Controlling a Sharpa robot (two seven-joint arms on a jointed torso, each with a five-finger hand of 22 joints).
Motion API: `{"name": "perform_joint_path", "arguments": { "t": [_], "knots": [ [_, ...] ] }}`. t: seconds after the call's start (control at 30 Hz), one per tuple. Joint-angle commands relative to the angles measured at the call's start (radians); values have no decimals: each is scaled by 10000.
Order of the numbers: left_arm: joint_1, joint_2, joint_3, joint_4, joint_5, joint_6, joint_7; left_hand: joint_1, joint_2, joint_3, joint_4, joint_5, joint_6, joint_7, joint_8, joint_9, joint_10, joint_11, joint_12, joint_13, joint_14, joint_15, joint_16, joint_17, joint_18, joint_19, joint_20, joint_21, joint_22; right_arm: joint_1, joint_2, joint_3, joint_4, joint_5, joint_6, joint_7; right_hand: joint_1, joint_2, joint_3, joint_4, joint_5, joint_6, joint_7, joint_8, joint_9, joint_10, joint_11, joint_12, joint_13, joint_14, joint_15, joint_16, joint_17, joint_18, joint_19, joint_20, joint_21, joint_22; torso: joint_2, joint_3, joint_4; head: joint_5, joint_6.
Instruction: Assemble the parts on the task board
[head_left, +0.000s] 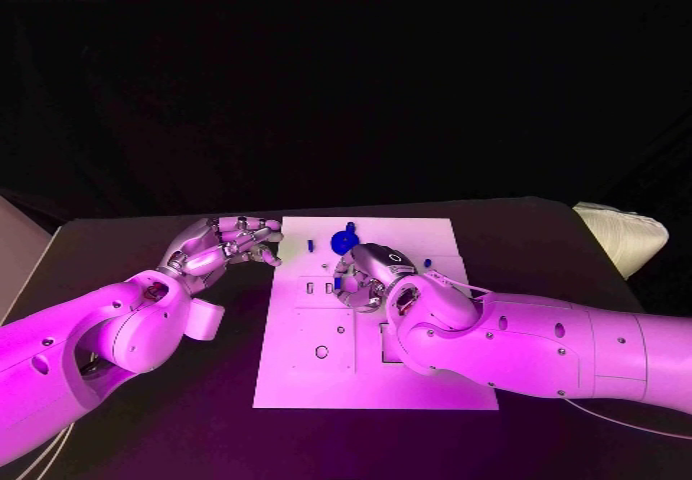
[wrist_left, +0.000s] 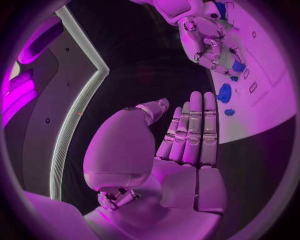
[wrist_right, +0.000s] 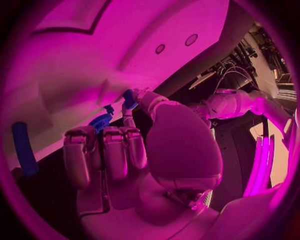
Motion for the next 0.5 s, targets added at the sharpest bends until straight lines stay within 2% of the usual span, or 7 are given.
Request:
{"name": "perform_joint_path", "arguments": {
  "t": [0.03,0.5],
  "knots": [
    [-5,8,6,8,-41,191,35,51,13,0,-81,28,-22,150,-63,15,-50,16,0,13,-87,14,39,3,87,-74,-1,33,10,-22,5,-7,-38,-145,56,-39,-108,-47,-31,15,12,-14,12,43,-6,899,1,-47,2494,1004,67,18,2477,-67,1047,13,44,2627,-5,2,-1,-6,-4],
    [-5,10,6,-7,-47,220,16,45,12,-1,-81,27,-24,151,-66,17,-54,18,0,14,-95,16,43,2,88,-95,4,50,23,-27,1,-10,-40,-165,90,153,-335,-346,-168,47,-76,-351,130,-96,-80,802,101,-161,2407,1000,163,12,2464,-67,1047,93,44,2627,0,5,-5,9,-27]
  ]
}}
